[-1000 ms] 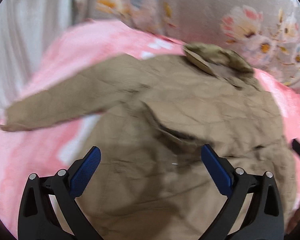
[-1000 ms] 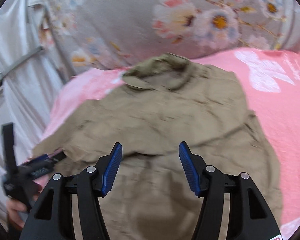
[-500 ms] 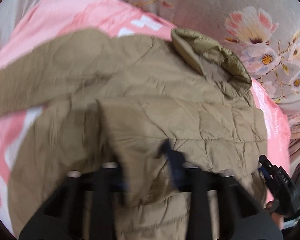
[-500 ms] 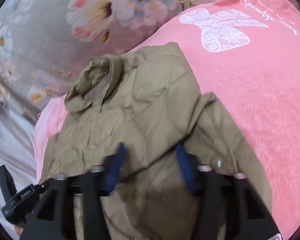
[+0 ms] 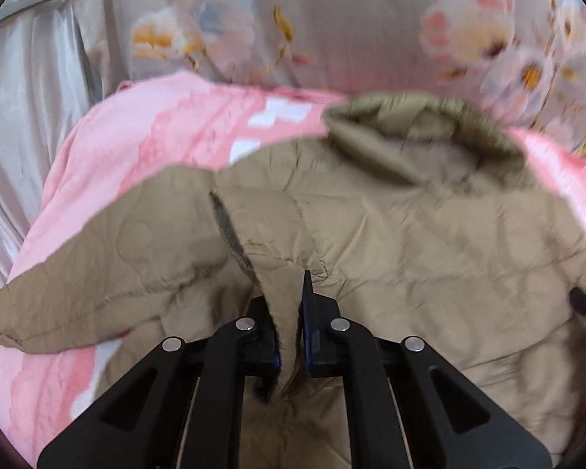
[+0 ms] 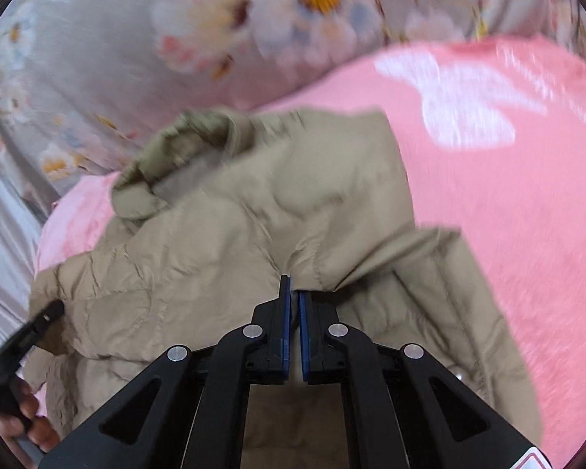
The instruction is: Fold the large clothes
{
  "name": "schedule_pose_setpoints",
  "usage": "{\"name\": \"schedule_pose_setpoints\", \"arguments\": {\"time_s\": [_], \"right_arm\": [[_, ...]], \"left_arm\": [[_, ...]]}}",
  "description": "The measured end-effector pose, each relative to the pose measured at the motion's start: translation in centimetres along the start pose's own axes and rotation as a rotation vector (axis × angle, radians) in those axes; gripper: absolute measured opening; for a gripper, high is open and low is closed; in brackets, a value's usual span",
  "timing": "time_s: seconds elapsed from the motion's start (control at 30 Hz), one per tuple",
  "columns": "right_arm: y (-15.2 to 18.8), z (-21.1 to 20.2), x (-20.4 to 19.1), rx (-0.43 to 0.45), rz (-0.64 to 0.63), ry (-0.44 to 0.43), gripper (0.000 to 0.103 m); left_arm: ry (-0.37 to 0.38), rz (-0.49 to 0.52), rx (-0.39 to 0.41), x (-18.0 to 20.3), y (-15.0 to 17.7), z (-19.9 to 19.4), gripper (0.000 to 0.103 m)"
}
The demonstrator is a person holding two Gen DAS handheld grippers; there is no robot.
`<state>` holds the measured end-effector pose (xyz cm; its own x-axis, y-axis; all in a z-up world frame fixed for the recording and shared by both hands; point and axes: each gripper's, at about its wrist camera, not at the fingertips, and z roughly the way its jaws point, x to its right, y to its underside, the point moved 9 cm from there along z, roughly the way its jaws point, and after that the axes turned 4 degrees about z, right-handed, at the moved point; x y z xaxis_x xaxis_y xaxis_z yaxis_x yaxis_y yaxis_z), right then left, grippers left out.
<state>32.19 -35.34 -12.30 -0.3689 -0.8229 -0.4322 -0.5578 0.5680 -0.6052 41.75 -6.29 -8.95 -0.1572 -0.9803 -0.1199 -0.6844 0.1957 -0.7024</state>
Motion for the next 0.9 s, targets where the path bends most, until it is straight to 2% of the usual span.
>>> {"name": "schedule_pose_setpoints", "arguments": {"time_s": [0.07, 0.23, 0.37, 0.47, 0.5, 0.6, 0.73, 0.8, 0.9], "right_arm": [[0.3, 0.6, 0.3, -0.023, 0.013, -0.008, 0.004], [0.8, 1.4, 0.1, -0.047, -0.023, 0.02, 0.006], [1.6, -0.1, 0.4, -0.052, -0.019, 0.028, 0.008], [2.3, -3.3, 0.6, -0.006, -0.036, 0.092, 0.01], [2.2, -4.4, 0.3, 0.021, -0.054, 0.106, 0.016], [1.7, -6.2, -3.0, 0.063, -0.135, 0.088, 0.017], [2.8, -3.4, -8.5, 0.024, -0.249, 0.06, 0.017], [4.0, -1.2, -10.0, -0.027, -0.263, 0.043, 0.017], [5.6, 0.9, -10.6, -0.058, -0.288, 0.072, 0.017]], "left_arm": [[0.0, -0.003, -0.027, -0.1, 1.1, 1.4, 0.007], [-0.028, 0.011, -0.022, -0.1, 2.0, 1.9, 0.01], [-0.049, 0.024, -0.02, 0.2, 2.5, 2.3, 0.011], [-0.059, 0.029, -0.017, 0.3, 2.7, 2.3, 0.012], [-0.061, 0.029, -0.017, 0.3, 2.8, 2.3, 0.013], [-0.077, 0.037, -0.018, 0.4, 2.8, 2.4, 0.014], [-0.085, 0.033, -0.016, 0.3, 2.8, 2.3, 0.017], [-0.085, 0.024, -0.016, 0.2, 2.8, 2.3, 0.019], [-0.086, 0.018, -0.015, 0.0, 2.8, 2.3, 0.021]]}}
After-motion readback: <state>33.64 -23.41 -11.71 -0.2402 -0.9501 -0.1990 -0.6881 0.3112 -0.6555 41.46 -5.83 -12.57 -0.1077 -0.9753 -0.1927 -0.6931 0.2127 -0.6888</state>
